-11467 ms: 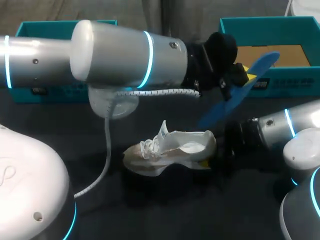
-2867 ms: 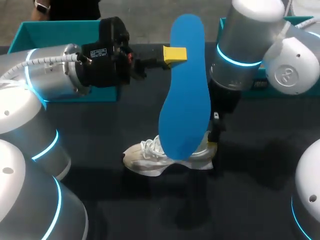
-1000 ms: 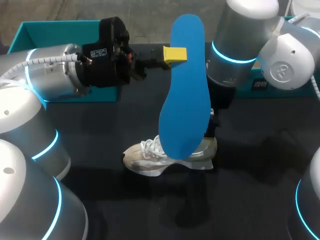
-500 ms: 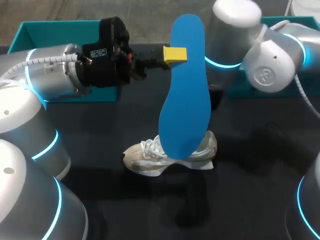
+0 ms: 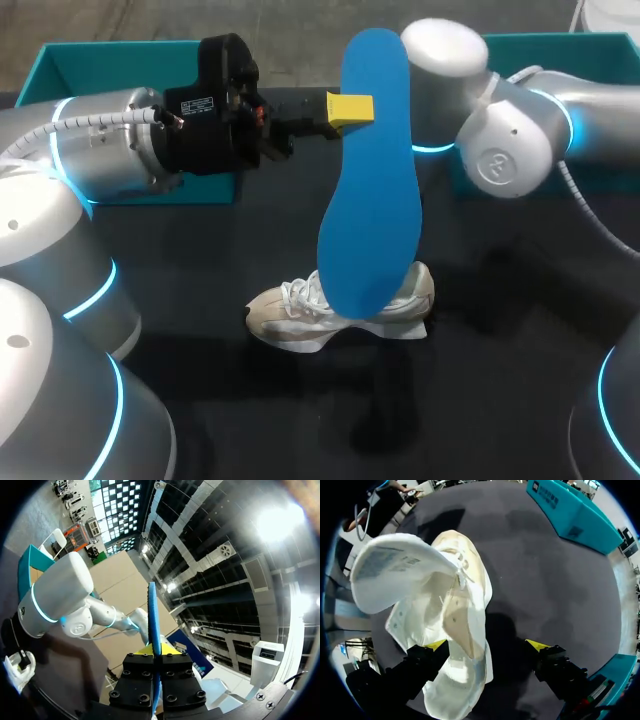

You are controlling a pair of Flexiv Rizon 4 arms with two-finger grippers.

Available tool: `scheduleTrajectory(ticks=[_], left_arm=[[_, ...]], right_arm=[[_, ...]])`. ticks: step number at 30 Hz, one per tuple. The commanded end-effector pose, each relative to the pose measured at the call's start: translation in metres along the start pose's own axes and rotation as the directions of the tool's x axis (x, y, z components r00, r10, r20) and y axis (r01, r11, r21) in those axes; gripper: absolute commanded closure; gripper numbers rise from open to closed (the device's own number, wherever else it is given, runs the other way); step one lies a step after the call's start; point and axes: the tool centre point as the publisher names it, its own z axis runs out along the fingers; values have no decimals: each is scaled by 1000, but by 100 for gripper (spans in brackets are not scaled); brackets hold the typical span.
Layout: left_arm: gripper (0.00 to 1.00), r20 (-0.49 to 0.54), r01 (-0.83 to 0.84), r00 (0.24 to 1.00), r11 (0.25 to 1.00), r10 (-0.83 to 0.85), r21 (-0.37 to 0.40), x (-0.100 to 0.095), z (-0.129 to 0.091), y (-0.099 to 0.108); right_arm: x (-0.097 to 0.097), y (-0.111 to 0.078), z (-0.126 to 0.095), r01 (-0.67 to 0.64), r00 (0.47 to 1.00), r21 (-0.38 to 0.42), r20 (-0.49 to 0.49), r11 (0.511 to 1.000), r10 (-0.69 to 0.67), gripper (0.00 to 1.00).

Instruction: Take the shoe out of the shoebox, open the shoe tongue, remove and reinsert the insole, then place the shoe into the shoebox

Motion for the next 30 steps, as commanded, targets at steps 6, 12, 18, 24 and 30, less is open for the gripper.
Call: scheduleTrajectory(ticks=[6,12,18,24,30], left_arm=[[100,-1,0,1000,1000,0,3,-1,2,0],[100,-1,0,1000,1000,0,3,-1,2,0],[100,-1,0,1000,1000,0,3,-1,2,0],[100,-1,0,1000,1000,0,3,-1,2,0],[100,-1,0,1000,1000,0,3,-1,2,0]], right_arm=[[4,1,13,-3,1000,23,-22,1000,4,33],[8,4,20,-2,999,24,-44,1000,3,74],[13,2,25,-8,998,31,-69,999,10,100],[22,1,15,-32,993,40,-108,999,36,100],[28,1,-8,-120,982,14,-144,993,121,100]])
